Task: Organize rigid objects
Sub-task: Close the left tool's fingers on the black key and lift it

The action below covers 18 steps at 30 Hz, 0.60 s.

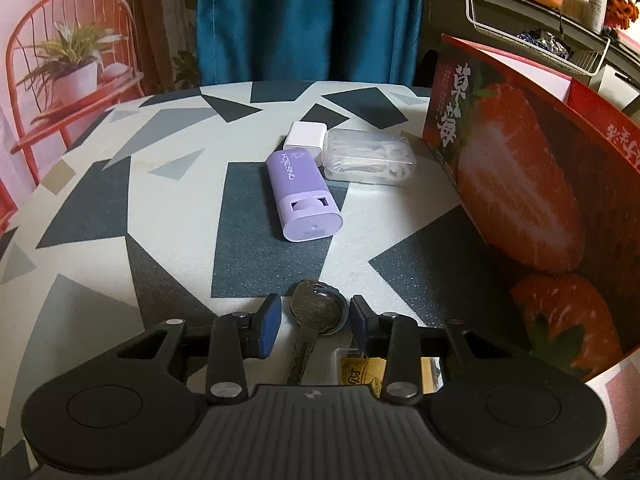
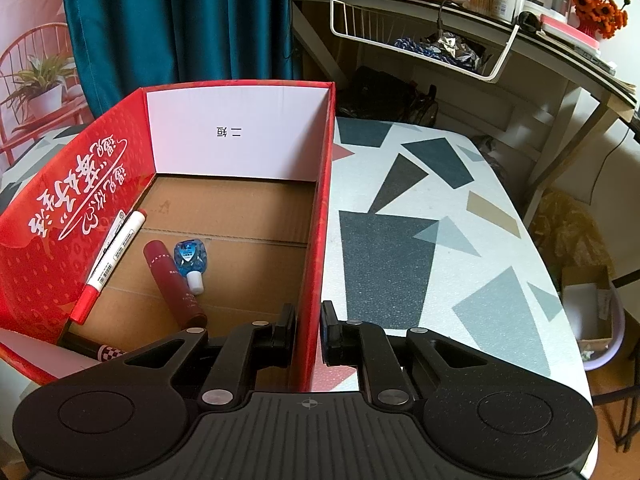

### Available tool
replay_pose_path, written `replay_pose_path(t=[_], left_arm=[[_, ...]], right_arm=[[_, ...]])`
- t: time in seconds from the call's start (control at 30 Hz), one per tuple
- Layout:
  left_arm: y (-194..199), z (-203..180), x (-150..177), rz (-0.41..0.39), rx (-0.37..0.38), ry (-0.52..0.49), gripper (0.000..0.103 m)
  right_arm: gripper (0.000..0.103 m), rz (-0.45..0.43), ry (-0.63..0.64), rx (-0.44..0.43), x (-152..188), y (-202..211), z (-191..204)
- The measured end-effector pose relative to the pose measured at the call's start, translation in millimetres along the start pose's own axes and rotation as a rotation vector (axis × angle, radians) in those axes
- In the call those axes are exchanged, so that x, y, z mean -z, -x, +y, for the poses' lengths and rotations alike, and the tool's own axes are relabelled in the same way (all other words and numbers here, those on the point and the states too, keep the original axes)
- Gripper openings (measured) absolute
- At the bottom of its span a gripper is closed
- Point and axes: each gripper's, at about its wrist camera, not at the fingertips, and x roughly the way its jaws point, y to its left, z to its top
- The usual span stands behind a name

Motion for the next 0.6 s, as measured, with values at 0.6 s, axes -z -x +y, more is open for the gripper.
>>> replay_pose_path(t=[0.6], left_arm=[[10, 6, -7, -0.086, 0.014, 0.045, 0.003]], right_arm=[[0.012, -0.001, -0.002, -0.001, 0, 0, 0]])
